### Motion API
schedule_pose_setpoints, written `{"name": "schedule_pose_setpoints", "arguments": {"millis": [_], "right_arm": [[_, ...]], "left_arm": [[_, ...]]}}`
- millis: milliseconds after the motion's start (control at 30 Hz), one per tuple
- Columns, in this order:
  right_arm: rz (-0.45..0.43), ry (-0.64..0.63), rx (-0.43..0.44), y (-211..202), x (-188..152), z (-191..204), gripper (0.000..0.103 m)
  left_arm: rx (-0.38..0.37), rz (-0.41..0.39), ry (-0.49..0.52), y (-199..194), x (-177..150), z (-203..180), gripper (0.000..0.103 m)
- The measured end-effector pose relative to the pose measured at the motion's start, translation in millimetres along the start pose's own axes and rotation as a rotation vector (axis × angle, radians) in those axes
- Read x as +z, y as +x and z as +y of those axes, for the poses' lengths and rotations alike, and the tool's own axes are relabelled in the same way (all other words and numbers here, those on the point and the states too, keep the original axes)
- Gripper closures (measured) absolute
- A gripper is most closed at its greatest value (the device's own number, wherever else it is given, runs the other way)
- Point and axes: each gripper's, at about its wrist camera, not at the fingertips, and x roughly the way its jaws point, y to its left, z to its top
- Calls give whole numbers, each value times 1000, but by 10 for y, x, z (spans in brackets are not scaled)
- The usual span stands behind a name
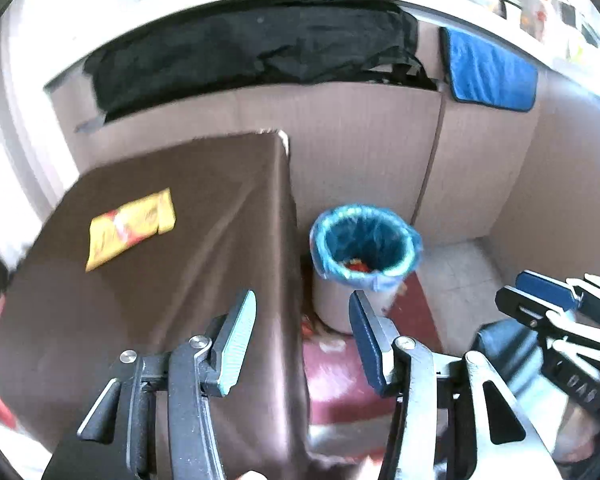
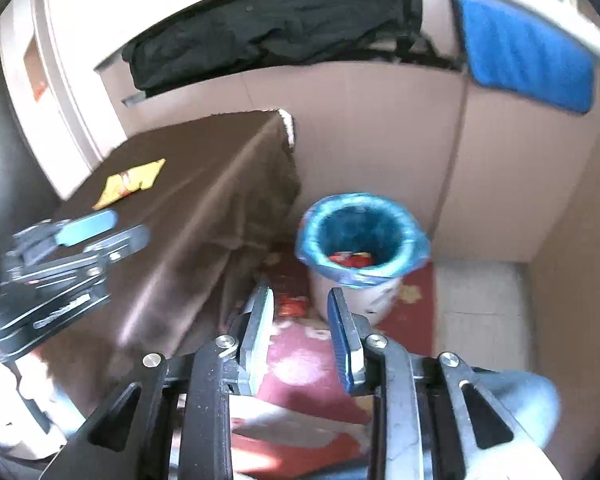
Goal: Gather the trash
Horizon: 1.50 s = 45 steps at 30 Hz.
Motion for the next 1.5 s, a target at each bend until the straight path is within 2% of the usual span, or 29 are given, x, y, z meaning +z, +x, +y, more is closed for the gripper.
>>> {"name": "schedule_pose_setpoints", "arguments": {"millis": [67,200,300,433,767,1500], "right_arm": [[-10,-4,-27,-104,-78,86,76],[-1,48,38,-264,-187,124,76],[-1,57,22,-318,-231,130,76],[-4,41,-8,-359,-269,168,76],[5,44,5,-359,-306,192,76],[6,37,5,-383,-297,211,76]], "left_arm": [[21,17,-24,-124,-66,-10,54],[25,-36,2,-353,-167,-94,54],[26,-50,13,-415,-177,-122,54],[14,-48,-7,-435,-171,-81,54],[8,-22,-11,-402,-214,-70,54],[5,-22,-11,-408,-223,-66,54]]}}
